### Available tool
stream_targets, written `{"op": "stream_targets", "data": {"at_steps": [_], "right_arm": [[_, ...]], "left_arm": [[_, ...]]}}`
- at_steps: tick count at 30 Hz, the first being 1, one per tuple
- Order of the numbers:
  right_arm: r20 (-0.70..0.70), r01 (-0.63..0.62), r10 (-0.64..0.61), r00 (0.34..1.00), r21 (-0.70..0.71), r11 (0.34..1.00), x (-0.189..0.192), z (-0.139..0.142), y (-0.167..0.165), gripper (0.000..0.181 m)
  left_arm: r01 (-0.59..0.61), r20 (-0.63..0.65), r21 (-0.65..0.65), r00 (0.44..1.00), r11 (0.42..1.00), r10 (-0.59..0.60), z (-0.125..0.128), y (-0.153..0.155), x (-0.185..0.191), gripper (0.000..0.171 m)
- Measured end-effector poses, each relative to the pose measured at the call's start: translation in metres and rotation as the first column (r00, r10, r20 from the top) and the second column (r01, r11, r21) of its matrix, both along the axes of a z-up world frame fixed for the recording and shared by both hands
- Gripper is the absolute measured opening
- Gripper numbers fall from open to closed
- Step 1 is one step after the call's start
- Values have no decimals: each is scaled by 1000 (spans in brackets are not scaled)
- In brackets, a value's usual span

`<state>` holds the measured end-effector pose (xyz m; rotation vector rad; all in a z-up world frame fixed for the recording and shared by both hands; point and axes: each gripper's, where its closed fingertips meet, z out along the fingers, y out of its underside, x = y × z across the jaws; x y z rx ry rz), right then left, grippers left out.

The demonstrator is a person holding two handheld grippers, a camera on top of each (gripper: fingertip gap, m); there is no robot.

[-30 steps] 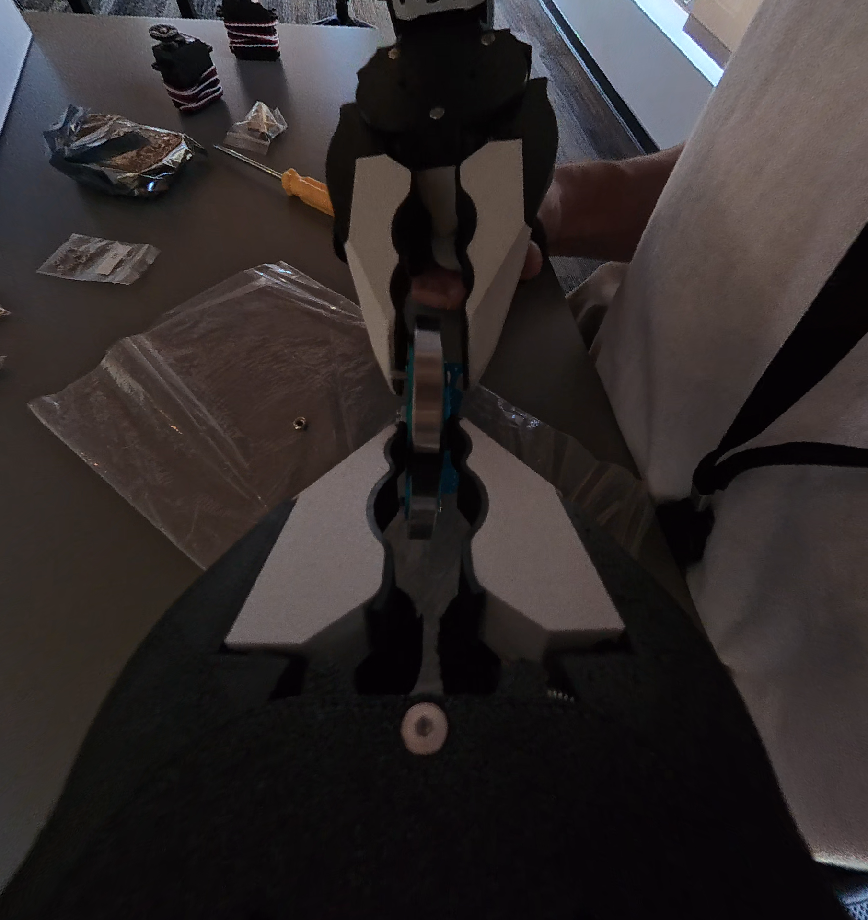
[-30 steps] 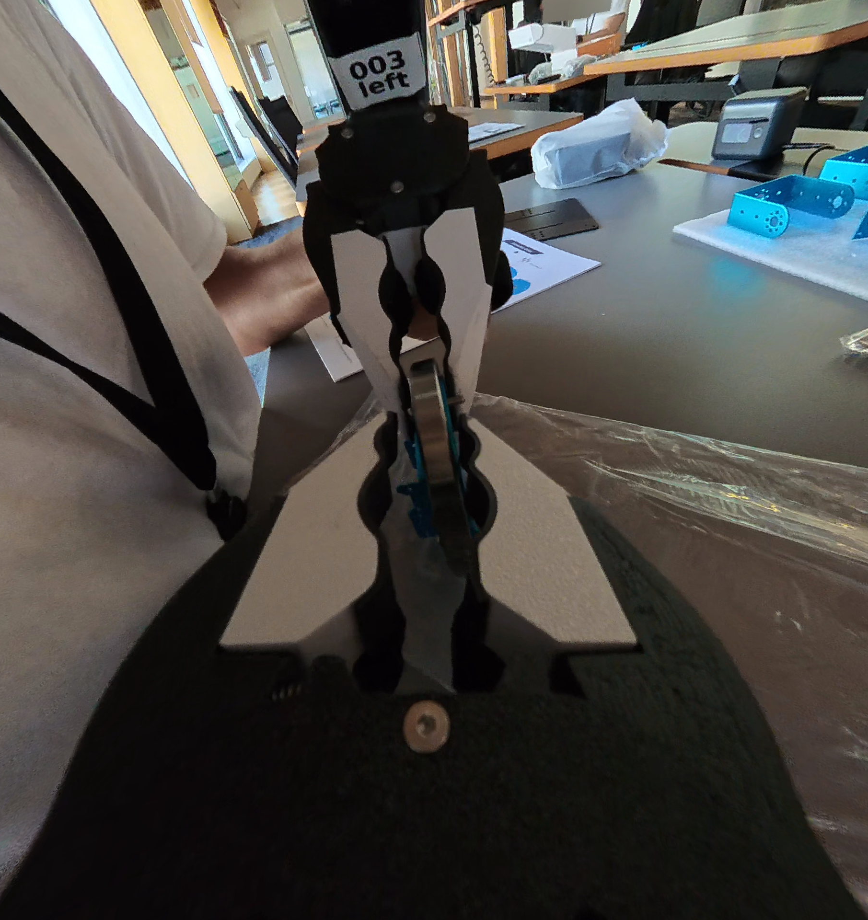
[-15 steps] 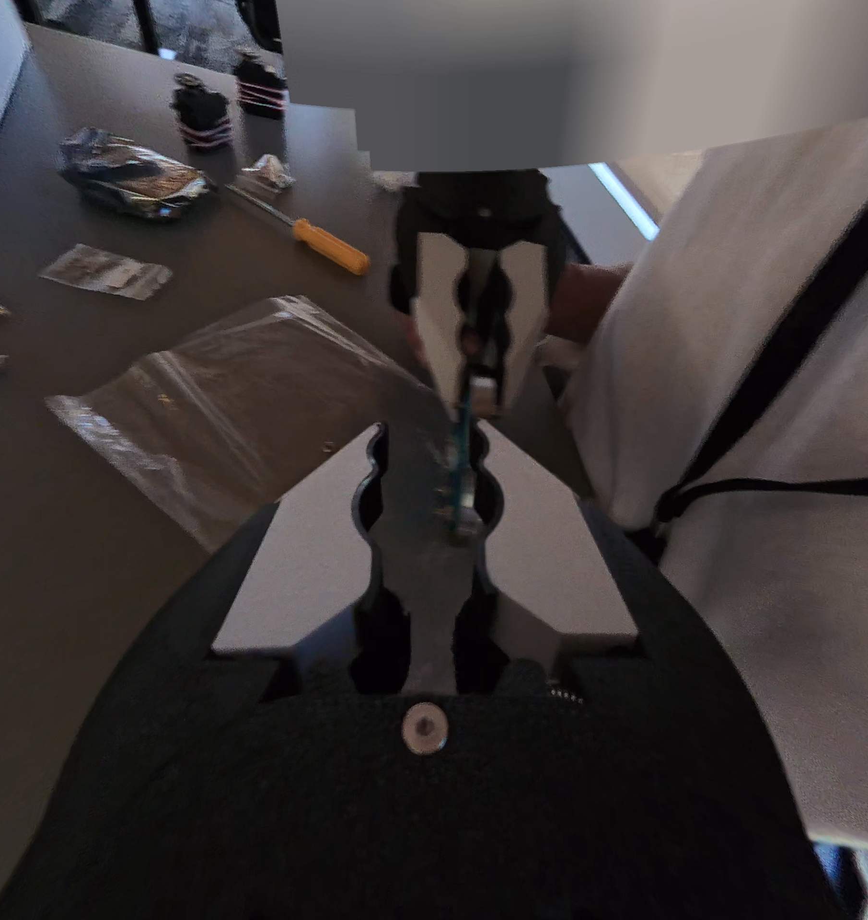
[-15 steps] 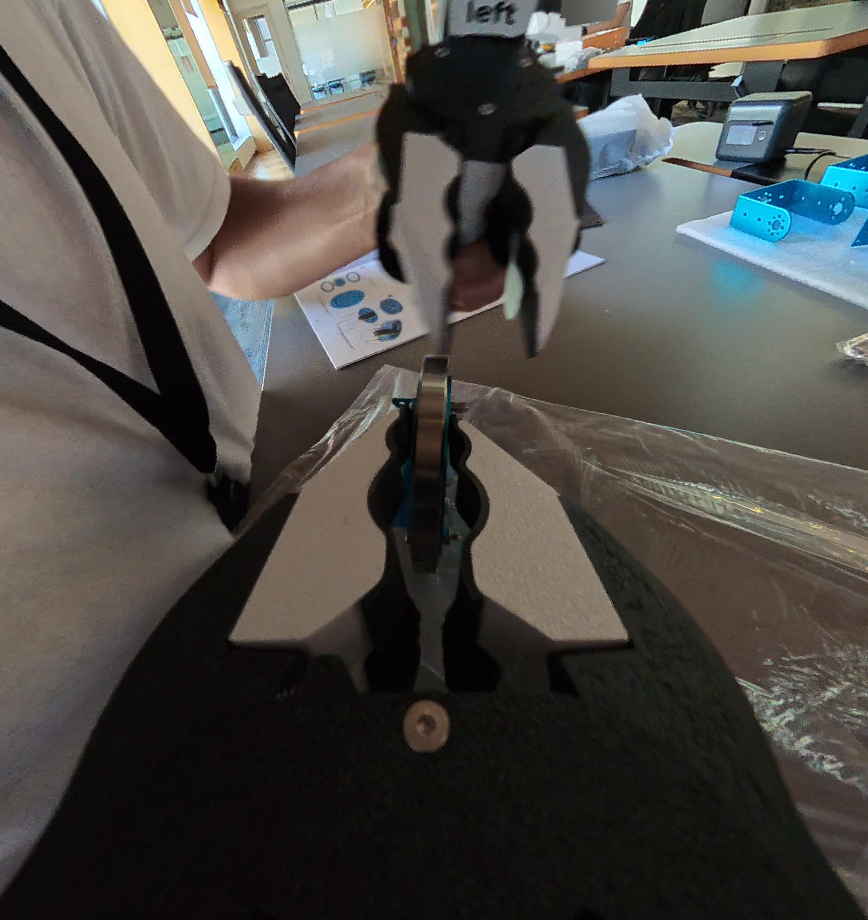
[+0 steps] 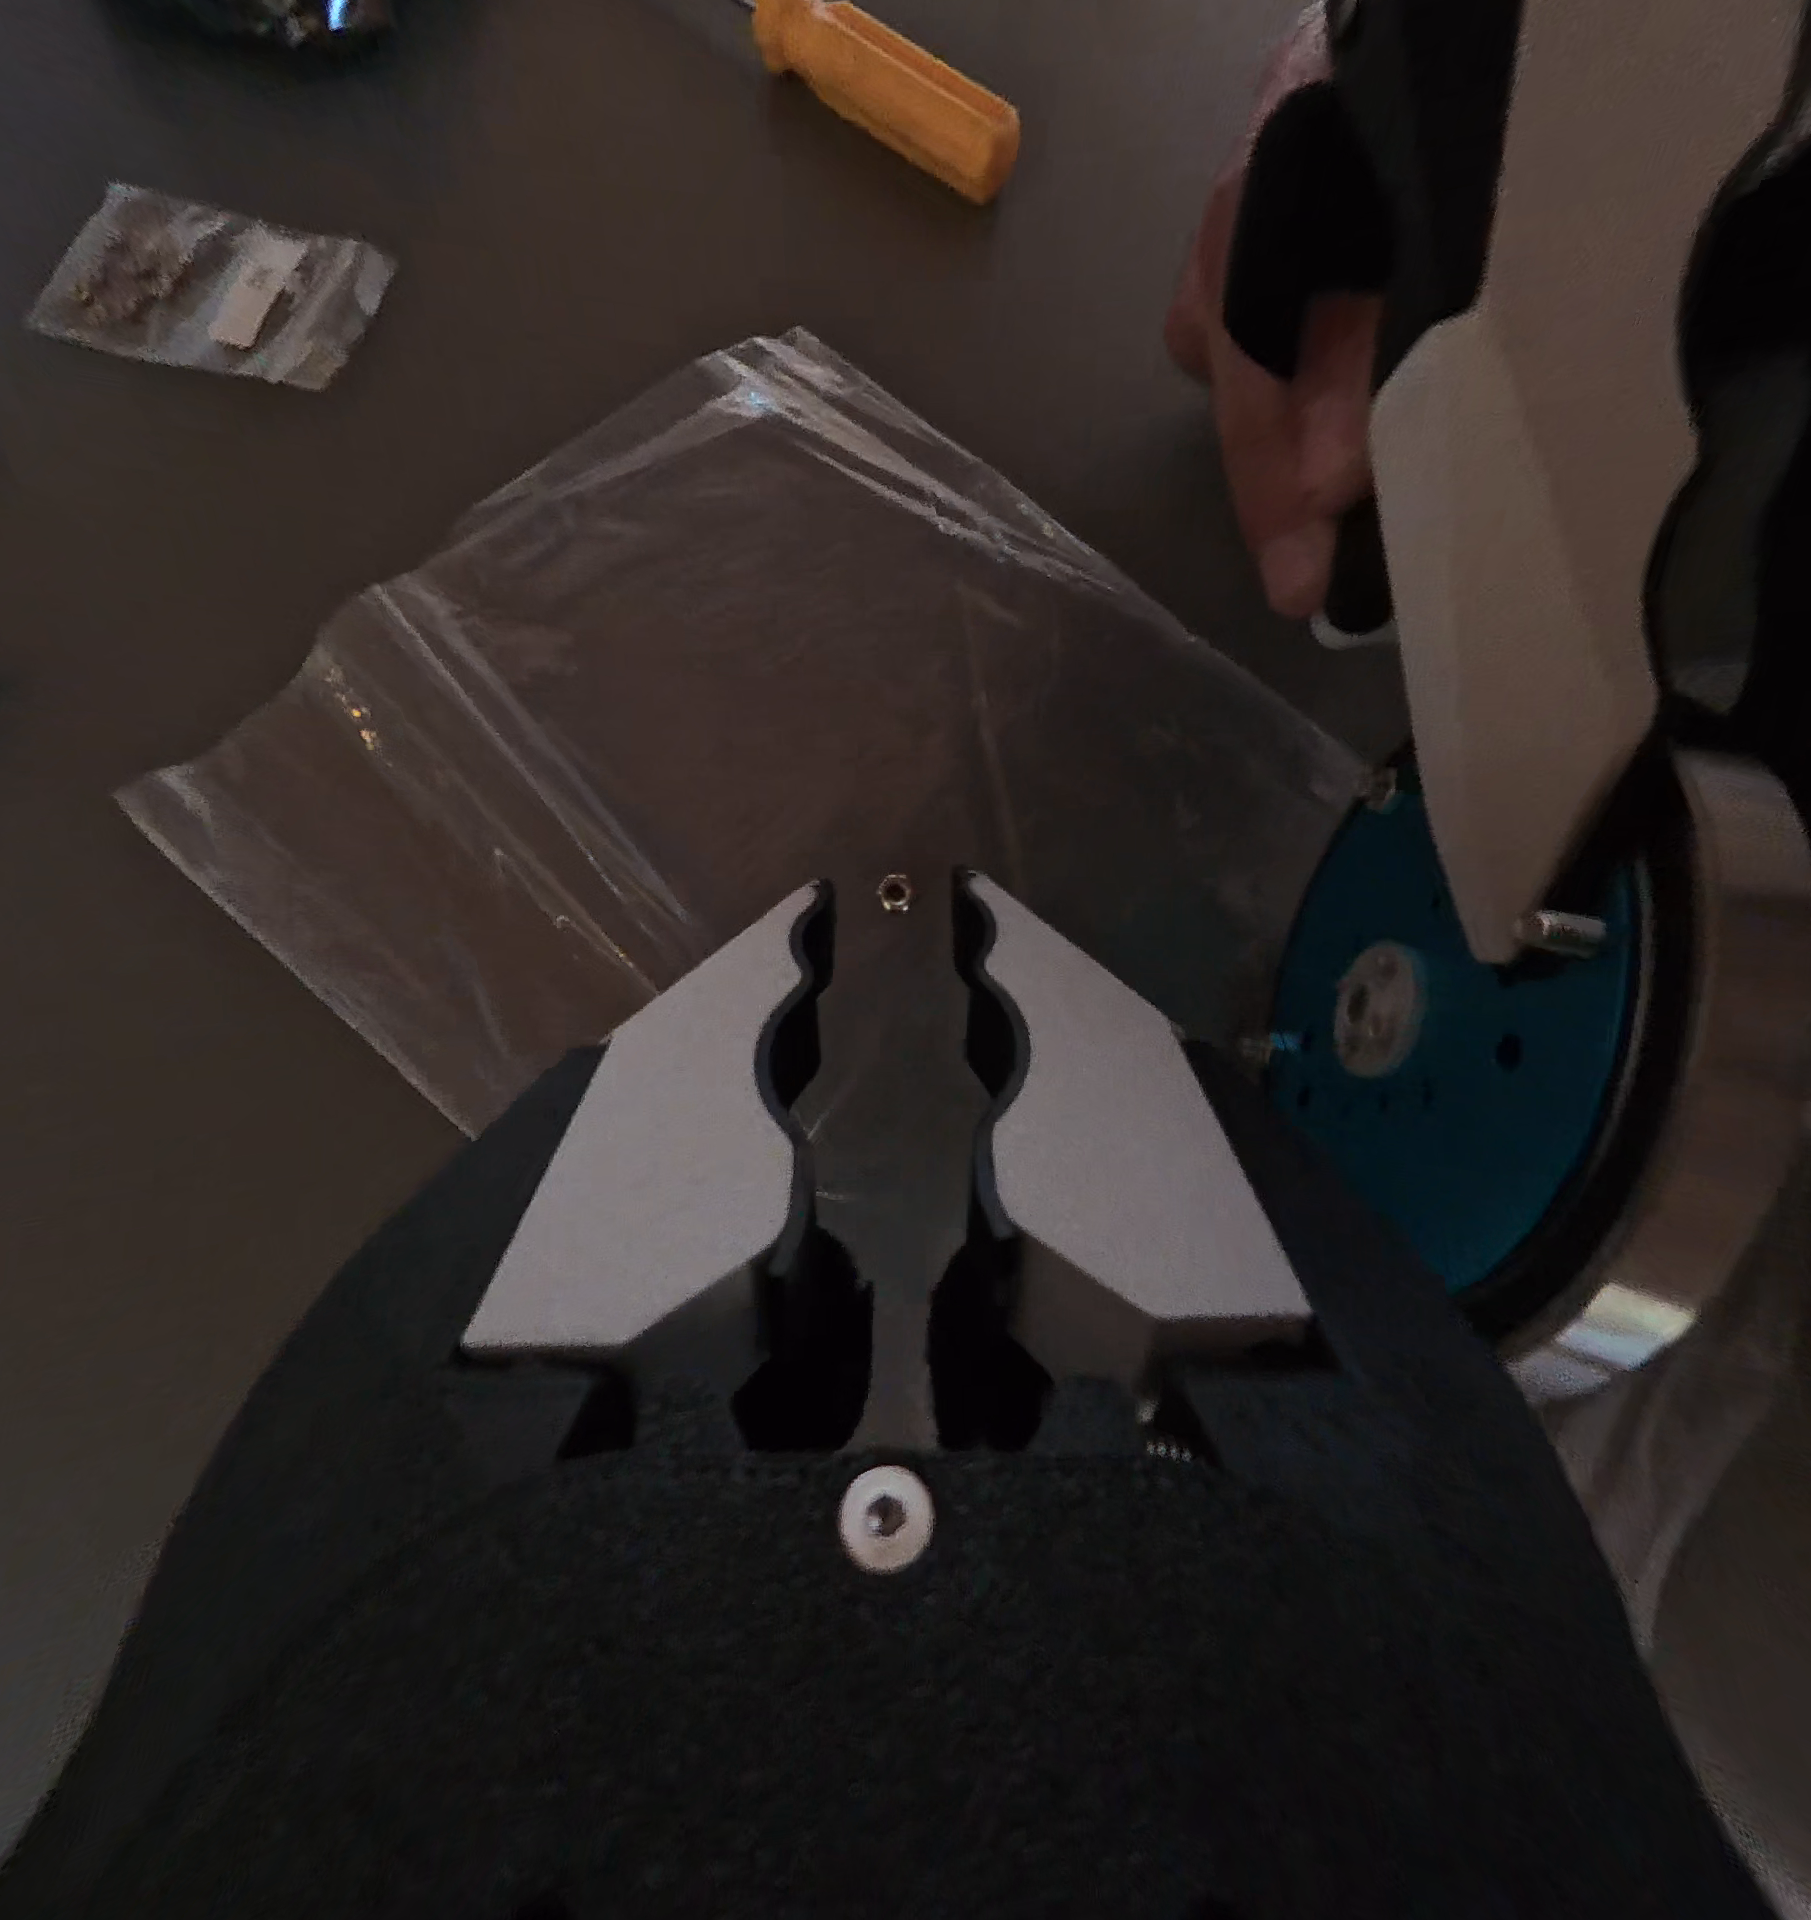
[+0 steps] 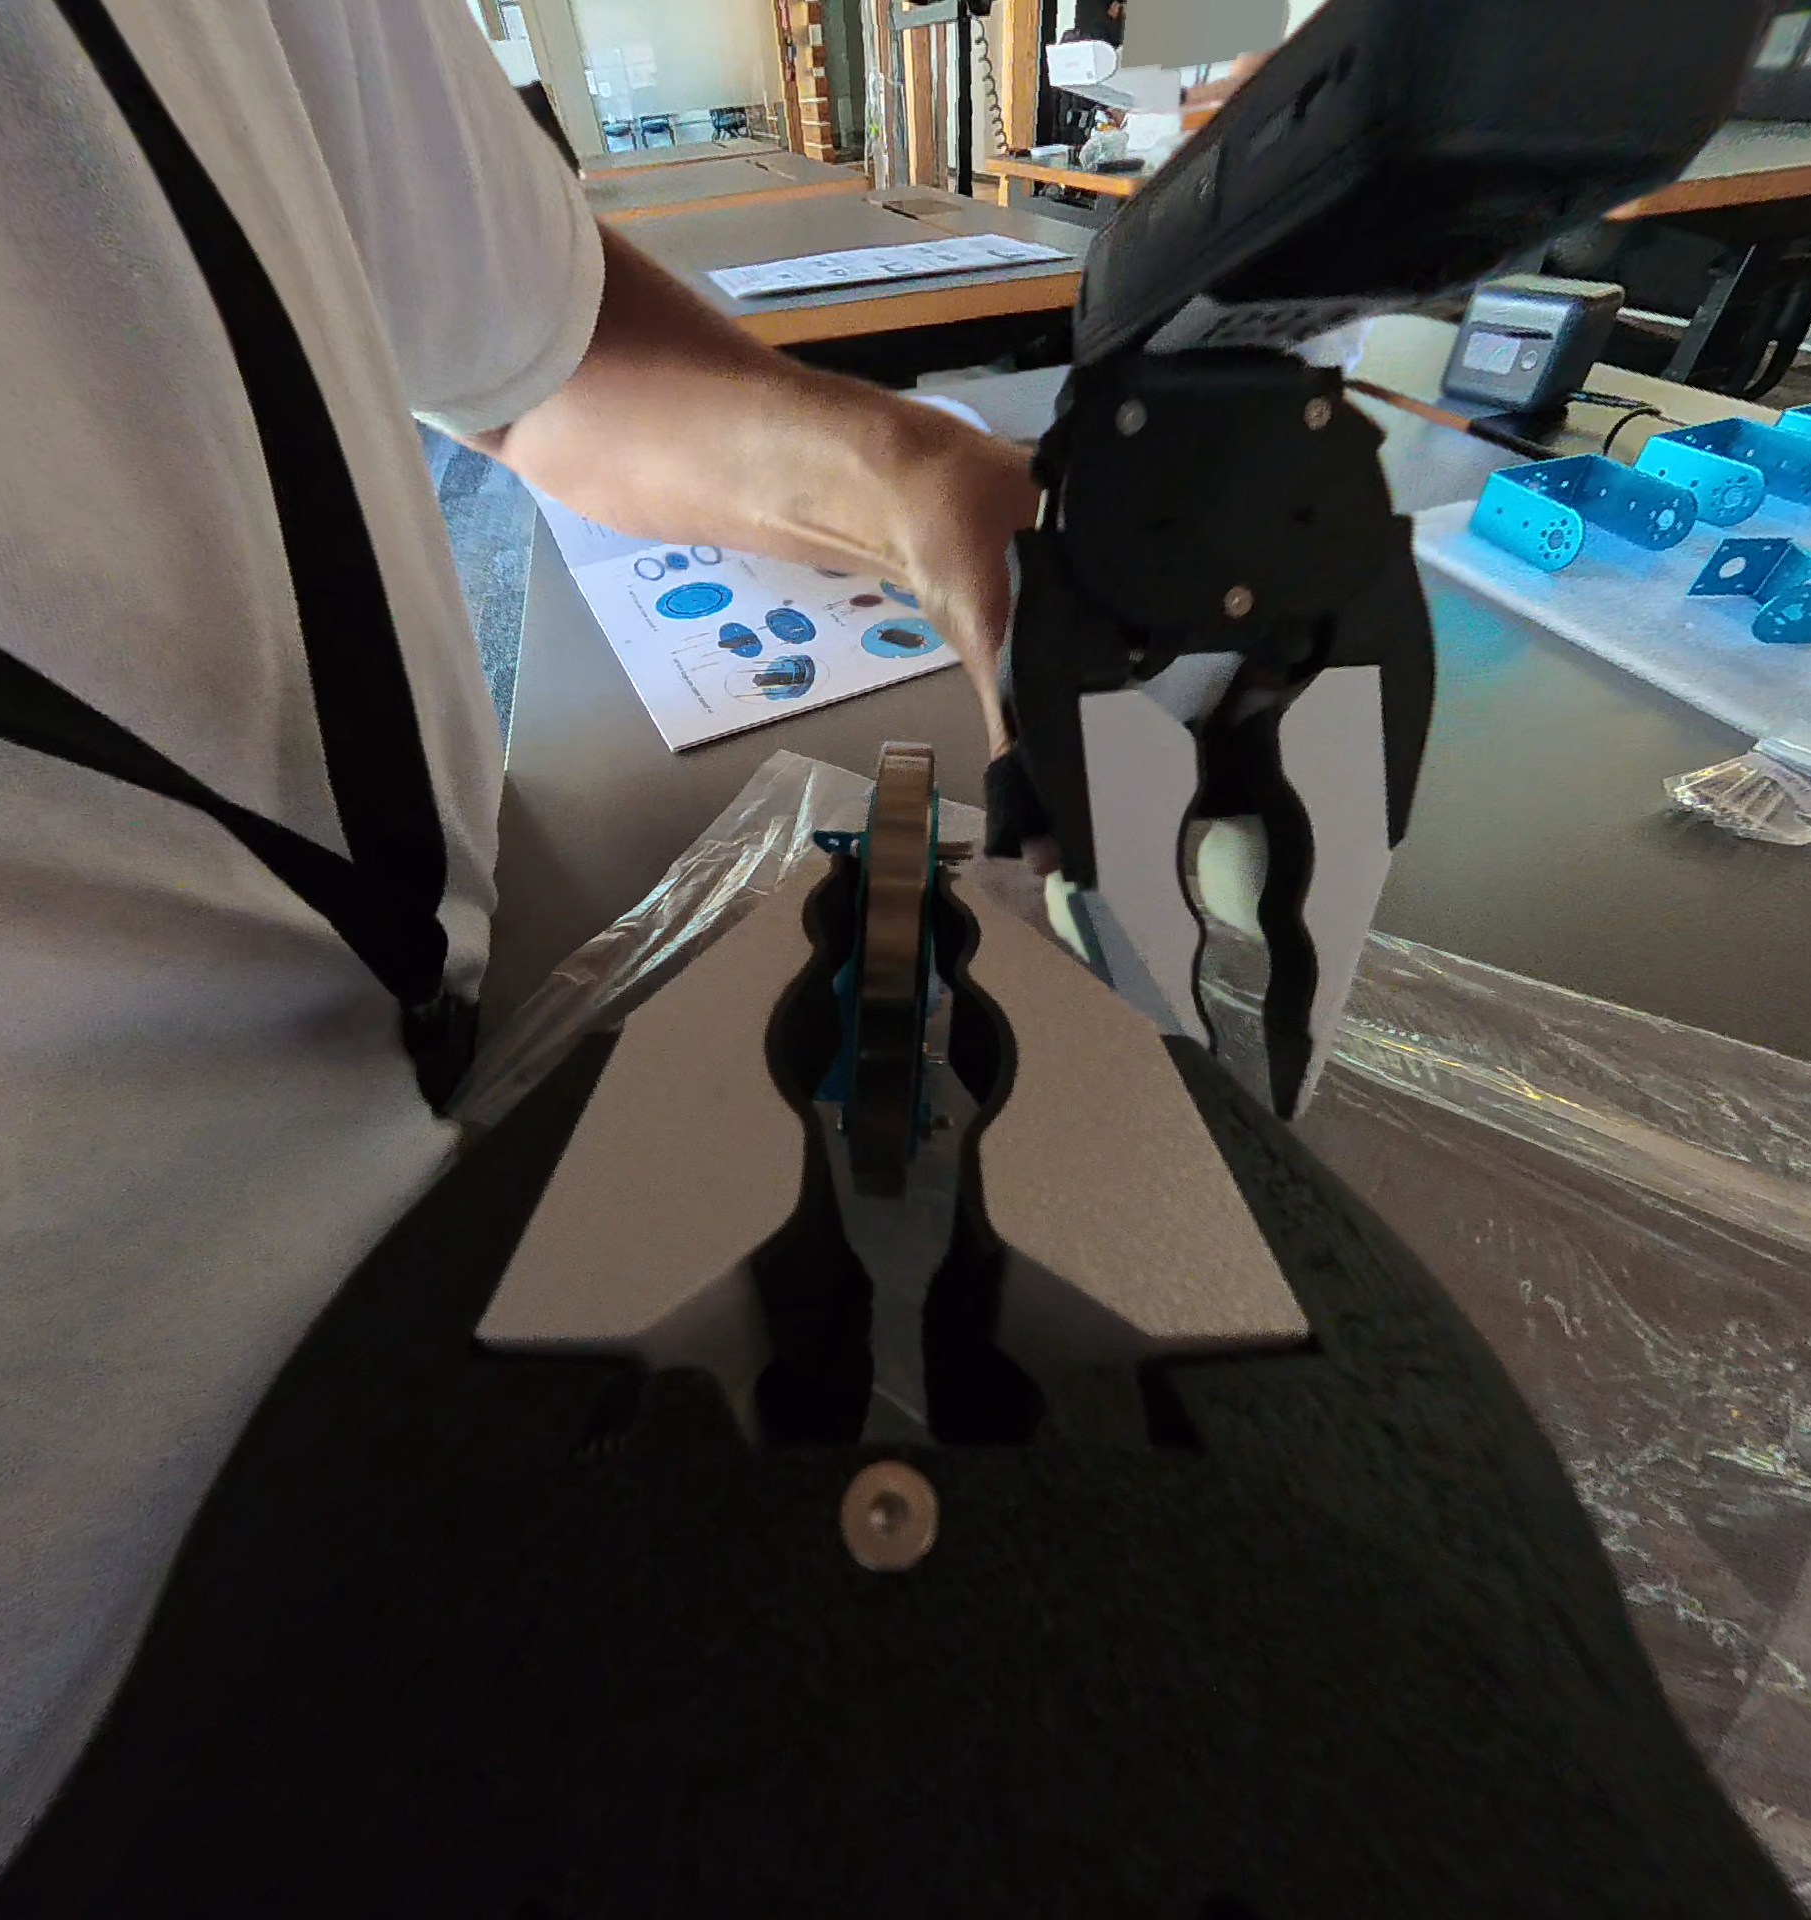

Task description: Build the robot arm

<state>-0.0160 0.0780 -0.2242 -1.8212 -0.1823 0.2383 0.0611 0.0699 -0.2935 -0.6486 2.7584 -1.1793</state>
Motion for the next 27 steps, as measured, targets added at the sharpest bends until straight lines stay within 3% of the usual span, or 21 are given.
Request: {"op": "stream_targets", "data": {"at_steps": [5,13,16,20,22,24,27], "right_arm": [[9,-11,11,1000,3,1000,-2,0,0,13],[7,-1,1,1000,1,1000,0,0,0,13],[4,5,-5,1000,0,1000,1,0,0,13],[39,17,-18,999,1,1000,2,0,0,13],[67,21,-21,998,1,1000,1,0,0,13],[108,36,-36,994,2,999,1,0,-1,13],[195,78,-77,978,1,997,7,0,-1,13]], "left_arm": [[-44,18,-7,999,999,44,-4,-1,2,12],[8,10,-11,1000,1000,-8,-3,-2,-4,6],[15,-70,-125,997,992,-24,16,-2,-8,5],[1,-219,-297,973,955,-70,62,6,-16,0],[-8,-231,-278,971,960,-59,70,13,-16,0],[-20,-238,-197,971,980,-28,62,24,-15,0],[-23,-315,-208,948,978,-45,62,30,-29,6]]}}
